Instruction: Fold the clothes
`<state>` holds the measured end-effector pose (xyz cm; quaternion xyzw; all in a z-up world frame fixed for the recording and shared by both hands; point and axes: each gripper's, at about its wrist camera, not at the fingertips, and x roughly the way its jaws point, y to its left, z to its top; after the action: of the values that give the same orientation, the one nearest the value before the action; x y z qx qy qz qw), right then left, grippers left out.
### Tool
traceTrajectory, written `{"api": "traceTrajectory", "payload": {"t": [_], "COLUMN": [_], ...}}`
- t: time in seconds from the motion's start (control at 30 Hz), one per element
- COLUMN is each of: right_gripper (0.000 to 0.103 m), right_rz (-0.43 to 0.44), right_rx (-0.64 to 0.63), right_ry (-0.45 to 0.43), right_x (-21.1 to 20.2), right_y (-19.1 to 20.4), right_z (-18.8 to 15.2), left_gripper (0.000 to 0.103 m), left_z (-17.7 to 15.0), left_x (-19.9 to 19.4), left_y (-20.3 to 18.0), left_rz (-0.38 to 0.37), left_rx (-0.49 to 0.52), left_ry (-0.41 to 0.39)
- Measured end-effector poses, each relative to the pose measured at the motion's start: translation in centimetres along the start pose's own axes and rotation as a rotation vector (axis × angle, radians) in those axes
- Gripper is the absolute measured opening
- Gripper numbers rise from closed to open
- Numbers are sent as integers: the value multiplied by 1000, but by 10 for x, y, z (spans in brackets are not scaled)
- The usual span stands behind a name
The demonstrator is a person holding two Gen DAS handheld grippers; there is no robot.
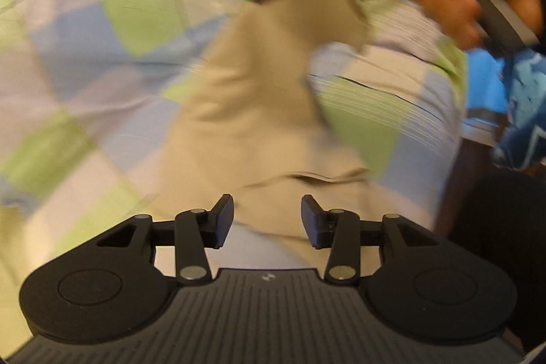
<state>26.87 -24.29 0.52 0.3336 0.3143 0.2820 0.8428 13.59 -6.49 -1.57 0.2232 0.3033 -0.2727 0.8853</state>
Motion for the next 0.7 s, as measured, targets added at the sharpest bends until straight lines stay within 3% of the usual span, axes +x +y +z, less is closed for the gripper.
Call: {"api": "traceTrajectory", "payload": {"t": [0.17, 0.23, 0.27, 0.33, 0.4, 0.57, 0.7], "right_gripper": [2, 2, 2, 2, 2, 2, 2], "right_rz": [-7, -16, -20, -29, -35, -24, 19], "right_rx": [1, 1, 1, 11, 22, 28, 2], "right_ry": [-9, -9, -9, -12, -13, -29, -76], "right_x": [-14, -17, -19, -22, -26, -48, -85], "right_y": [-6, -10, -13, -16, -22, -19, 9], "right_z": [4, 4, 4, 6, 5, 4, 1], "left_gripper": [38, 36, 31, 0, 0, 0, 0], "left_z": [18, 24, 25, 23, 23, 29, 35], "left_x": [39, 56, 63, 74, 76, 24, -57], "left_y": [-38, -49, -54, -60, -55, -25, 24], "left_rz": [-48, -62, -55, -43, -40, -30, 67], "left_rx": [93, 152, 188, 238, 223, 120, -16], "left_ry": [-40, -17, -3, 40, 56, -61, -205]}}
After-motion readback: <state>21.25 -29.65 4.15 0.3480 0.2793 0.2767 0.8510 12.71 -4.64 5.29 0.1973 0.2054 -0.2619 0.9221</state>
